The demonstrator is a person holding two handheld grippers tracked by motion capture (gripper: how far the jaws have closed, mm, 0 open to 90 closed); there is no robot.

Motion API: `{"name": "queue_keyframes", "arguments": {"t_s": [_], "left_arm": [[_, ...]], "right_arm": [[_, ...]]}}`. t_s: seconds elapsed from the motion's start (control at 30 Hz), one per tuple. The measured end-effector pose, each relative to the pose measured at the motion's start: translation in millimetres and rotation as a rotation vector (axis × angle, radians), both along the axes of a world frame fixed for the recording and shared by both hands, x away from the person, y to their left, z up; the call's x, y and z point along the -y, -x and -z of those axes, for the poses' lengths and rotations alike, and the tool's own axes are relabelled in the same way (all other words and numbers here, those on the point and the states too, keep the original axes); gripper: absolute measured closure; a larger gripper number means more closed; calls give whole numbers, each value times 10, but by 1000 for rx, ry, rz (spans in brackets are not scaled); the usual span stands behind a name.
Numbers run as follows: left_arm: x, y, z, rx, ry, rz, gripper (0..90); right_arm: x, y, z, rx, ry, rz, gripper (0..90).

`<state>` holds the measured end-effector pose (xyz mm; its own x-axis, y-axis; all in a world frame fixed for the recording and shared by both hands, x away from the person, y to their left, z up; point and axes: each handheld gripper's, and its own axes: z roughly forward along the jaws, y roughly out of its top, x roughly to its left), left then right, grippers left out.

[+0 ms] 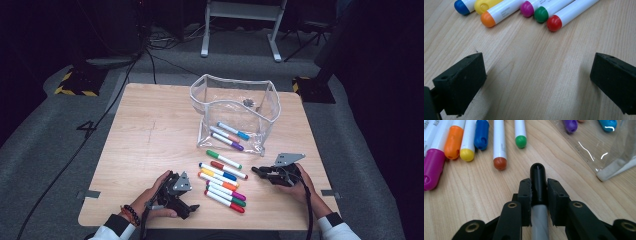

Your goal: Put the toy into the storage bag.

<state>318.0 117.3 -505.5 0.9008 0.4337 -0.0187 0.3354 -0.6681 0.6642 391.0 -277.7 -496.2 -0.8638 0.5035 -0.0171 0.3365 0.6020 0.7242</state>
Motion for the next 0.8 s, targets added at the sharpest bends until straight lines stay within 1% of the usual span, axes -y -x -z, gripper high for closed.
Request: {"name": "queue_keyframes", "arguments": {"t_s": [0.1, 0.17, 0.23, 0.37, 0.6, 0.67, 0.73, 0.8], "left_arm": [[0, 0, 0, 0, 0, 0, 5], [-3, -2, 0, -1, 0, 4, 5], [-3, -3, 0, 0, -1, 5, 6], [-4, -3, 0, 0, -1, 6, 5], [-6, -5, -2, -2, -3, 9, 5], [-6, -5, -2, -1, -3, 9, 6], [-6, -6, -2, -1, -3, 10, 5], [-6, -9, -2, -1, -3, 11, 5]], "right_arm": [[35, 7, -3, 9, 2, 18, 741], [91, 1, -22, -3, -41, 29, 741], [125, 1, -49, 9, -42, 36, 742], [193, 13, -139, 25, -72, 48, 742], [355, 52, -426, 94, -155, 66, 742], [406, 60, -518, 123, -171, 75, 742], [456, 60, -598, 136, -196, 80, 742], [505, 51, -711, 164, -209, 93, 742]]}}
